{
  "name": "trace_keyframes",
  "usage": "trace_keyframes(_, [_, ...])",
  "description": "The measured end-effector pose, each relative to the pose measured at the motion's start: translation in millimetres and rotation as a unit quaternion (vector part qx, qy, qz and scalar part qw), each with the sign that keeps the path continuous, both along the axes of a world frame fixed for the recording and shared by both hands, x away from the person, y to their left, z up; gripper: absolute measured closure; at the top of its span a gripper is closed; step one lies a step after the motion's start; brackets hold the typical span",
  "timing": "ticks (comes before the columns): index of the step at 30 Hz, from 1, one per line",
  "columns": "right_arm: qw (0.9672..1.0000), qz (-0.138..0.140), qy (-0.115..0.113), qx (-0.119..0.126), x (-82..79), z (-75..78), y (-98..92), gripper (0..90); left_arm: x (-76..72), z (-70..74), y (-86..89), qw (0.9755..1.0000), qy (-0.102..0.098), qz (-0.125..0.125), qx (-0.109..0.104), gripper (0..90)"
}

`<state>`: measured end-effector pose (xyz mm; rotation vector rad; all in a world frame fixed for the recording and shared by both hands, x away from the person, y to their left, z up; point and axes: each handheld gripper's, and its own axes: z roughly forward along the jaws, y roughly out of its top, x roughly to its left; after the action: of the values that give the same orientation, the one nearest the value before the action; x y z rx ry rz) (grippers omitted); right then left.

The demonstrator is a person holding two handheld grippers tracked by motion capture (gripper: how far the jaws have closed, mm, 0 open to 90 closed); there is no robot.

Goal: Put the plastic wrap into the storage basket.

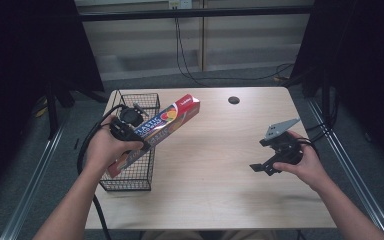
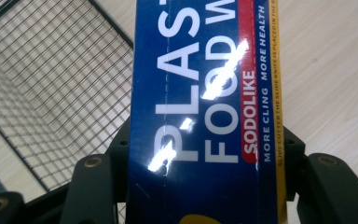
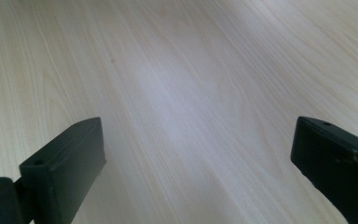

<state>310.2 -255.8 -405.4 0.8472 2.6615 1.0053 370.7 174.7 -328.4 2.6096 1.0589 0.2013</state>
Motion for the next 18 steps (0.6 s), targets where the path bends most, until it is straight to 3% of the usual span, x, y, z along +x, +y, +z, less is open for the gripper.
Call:
trace_keyframes(4, [1.0, 0.001, -0.003, 0.004, -1.0, -1.0, 1.6, 2.6, -0.1, -0.1, 9.3, 0.9998, 0.002, 0.02, 0.0, 43.2])
trace_keyframes(7, [1.0, 0.001, -0.005, 0.005, -2.2, -0.9, 2.1, 2.6, -0.8, -2.9, 15.8, 0.9986, 0.0, 0.049, -0.018, 43.2])
trace_keyframes(12, [0.9999, -0.005, -0.008, 0.004, -4.7, -2.2, 3.1, 2.5, -0.3, -2.9, 28.1, 0.9977, -0.001, 0.067, -0.007, 43.1])
trace_keyframes(15, [0.9998, -0.005, -0.014, -0.009, -5.8, -3.7, 4.2, 2.2, -1.5, -4.9, 33.9, 0.996, 0.001, 0.089, -0.005, 43.1])
trace_keyframes(18, [0.9999, -0.002, -0.014, 0.001, -6.2, -5.0, 4.9, 2.1, -3.0, -6.5, 38.1, 0.9948, -0.001, 0.102, -0.002, 43.1])
